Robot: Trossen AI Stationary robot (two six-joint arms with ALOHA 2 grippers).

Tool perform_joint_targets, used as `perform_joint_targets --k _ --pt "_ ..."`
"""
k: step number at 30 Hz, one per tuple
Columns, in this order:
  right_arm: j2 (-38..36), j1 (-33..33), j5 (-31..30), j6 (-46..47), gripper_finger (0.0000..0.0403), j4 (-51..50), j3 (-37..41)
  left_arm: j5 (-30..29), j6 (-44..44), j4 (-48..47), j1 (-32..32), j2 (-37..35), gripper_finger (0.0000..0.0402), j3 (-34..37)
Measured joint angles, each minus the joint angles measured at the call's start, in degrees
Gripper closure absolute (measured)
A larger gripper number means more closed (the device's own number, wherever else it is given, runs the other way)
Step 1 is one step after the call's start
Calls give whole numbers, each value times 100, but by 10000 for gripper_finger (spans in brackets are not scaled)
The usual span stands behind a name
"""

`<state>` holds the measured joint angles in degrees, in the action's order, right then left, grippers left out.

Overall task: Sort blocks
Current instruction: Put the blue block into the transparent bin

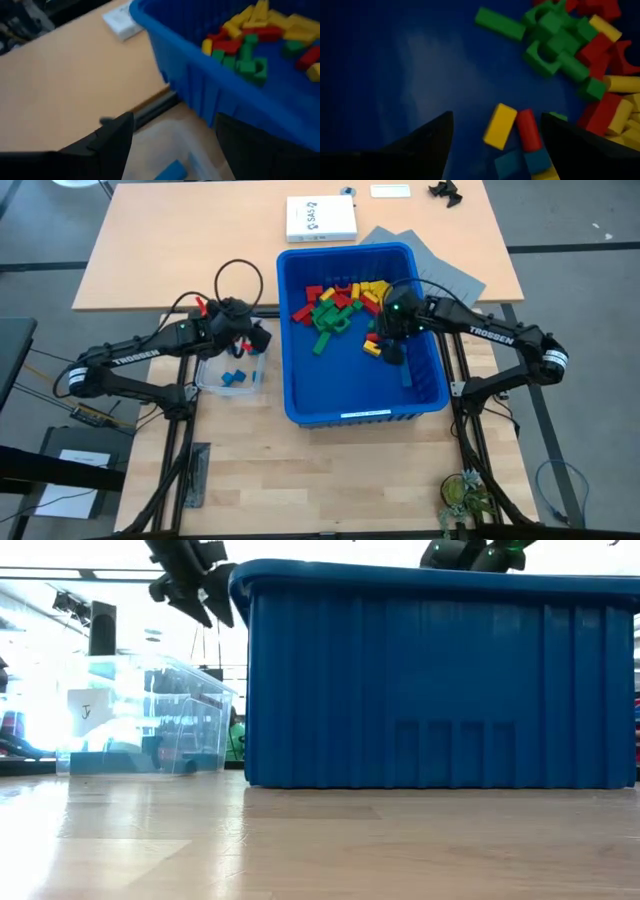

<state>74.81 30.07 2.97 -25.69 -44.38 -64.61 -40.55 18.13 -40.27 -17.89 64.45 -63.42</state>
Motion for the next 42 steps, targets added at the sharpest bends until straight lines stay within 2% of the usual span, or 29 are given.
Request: perform_joint_targets --k 6,11,18,30,34,42 --pt "127 -2 -669 -544 110 131 367 17 -619 523 0 68 115 3" --pt "807 3 -1213 -542 110 -13 341 25 -1014 635 -1 142 115 3" --pt "1815 138 -1523 -548 110 -479 93 34 -1222 641 -2 237 115 5" --pt "2690 696 -1432 -427 116 -414 78 35 -1235 605 -2 268 115 5" --pt "2874 763 -1306 -726 165 -352 56 39 -1235 607 -2 268 115 5" --pt "2794 745 -1091 -851 337 -209 39 172 -1234 612 -1 268 115 5"
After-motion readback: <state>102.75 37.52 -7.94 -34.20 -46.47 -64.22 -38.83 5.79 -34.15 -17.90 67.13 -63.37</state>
